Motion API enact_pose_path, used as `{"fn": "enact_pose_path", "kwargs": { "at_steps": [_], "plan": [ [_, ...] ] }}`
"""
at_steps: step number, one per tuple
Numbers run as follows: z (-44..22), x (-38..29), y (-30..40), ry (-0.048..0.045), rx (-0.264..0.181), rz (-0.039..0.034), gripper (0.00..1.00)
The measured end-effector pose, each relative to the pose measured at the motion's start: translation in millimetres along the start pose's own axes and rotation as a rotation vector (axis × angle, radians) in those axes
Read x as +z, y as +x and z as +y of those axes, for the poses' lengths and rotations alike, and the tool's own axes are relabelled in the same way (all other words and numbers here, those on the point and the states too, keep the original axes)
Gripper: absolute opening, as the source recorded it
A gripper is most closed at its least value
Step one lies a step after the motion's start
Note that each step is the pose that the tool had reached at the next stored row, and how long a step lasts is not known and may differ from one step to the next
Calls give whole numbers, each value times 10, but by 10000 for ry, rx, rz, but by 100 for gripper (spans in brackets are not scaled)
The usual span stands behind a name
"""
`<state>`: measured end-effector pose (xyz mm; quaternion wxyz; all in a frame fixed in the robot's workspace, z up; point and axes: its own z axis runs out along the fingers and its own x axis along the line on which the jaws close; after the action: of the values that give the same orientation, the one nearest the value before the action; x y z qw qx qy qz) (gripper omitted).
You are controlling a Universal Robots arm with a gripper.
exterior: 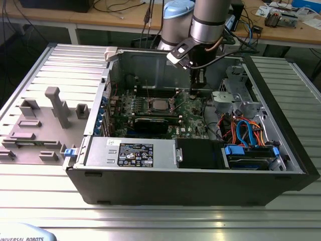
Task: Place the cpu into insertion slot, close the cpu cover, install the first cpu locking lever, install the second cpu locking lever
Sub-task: 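Close the cpu cover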
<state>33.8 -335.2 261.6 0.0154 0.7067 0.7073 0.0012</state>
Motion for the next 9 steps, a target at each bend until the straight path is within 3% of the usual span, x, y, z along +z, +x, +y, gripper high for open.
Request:
{"fn": "enact_pose_path", "kwargs": {
  "at_steps": [6,9],
  "plan": [
    [-1,117,16,18,-8,3,11],
    [-16,128,16,31,-28,17,11]
  ]
}}
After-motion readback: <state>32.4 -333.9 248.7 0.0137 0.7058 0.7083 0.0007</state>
